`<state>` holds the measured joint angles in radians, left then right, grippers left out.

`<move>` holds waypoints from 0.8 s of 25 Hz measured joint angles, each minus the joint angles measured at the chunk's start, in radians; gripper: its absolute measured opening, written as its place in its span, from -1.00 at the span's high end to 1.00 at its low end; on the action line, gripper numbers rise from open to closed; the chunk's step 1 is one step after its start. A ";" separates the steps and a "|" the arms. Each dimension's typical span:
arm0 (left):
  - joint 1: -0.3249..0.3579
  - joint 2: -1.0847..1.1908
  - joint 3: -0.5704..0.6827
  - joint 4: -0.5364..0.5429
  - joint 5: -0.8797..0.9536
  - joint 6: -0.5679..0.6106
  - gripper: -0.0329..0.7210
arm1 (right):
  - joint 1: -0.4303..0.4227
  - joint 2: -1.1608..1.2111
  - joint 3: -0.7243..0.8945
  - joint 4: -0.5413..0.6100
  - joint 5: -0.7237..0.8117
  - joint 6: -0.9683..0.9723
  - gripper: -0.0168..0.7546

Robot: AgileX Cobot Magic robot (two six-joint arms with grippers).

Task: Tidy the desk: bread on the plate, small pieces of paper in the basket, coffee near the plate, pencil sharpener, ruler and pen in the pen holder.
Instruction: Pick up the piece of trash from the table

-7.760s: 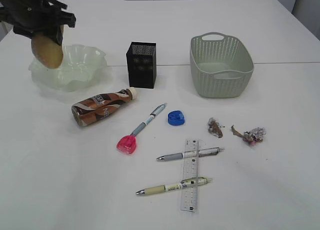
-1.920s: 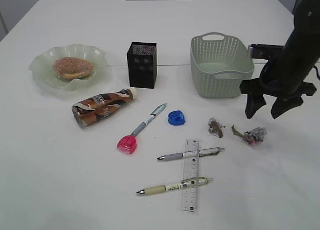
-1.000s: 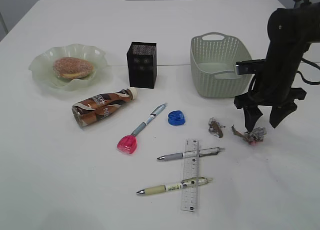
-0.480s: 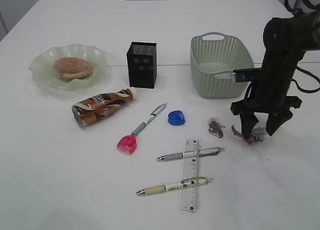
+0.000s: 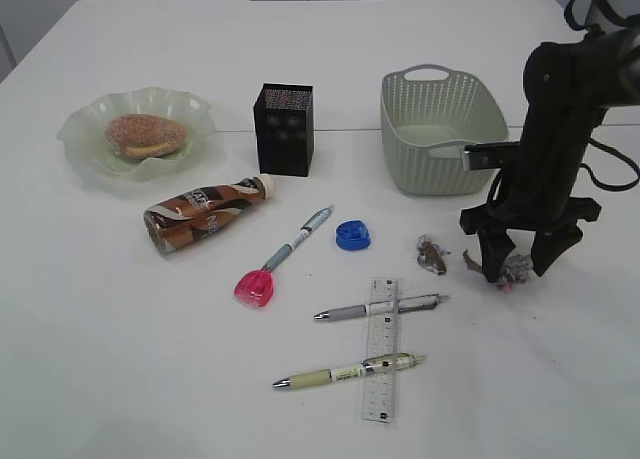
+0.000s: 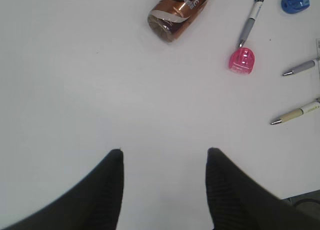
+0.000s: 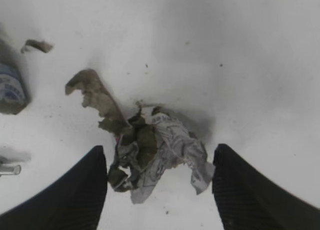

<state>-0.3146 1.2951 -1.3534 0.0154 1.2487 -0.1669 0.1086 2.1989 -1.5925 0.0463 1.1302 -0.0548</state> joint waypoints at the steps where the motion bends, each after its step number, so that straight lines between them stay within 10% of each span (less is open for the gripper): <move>1: 0.000 0.000 0.000 0.000 0.000 0.000 -0.11 | 0.000 0.000 0.000 0.000 0.000 0.000 -0.28; 12: 0.000 0.000 0.000 0.000 0.000 0.000 -0.11 | 0.000 0.000 0.000 0.002 -0.005 0.000 0.92; 20: 0.000 0.000 0.000 0.000 0.000 0.000 -0.11 | 0.000 0.000 -0.034 0.008 0.061 0.000 1.00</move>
<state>-0.3146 1.2951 -1.3534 0.0154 1.2489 -0.1669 0.1086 2.1989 -1.6268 0.0542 1.1909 -0.0548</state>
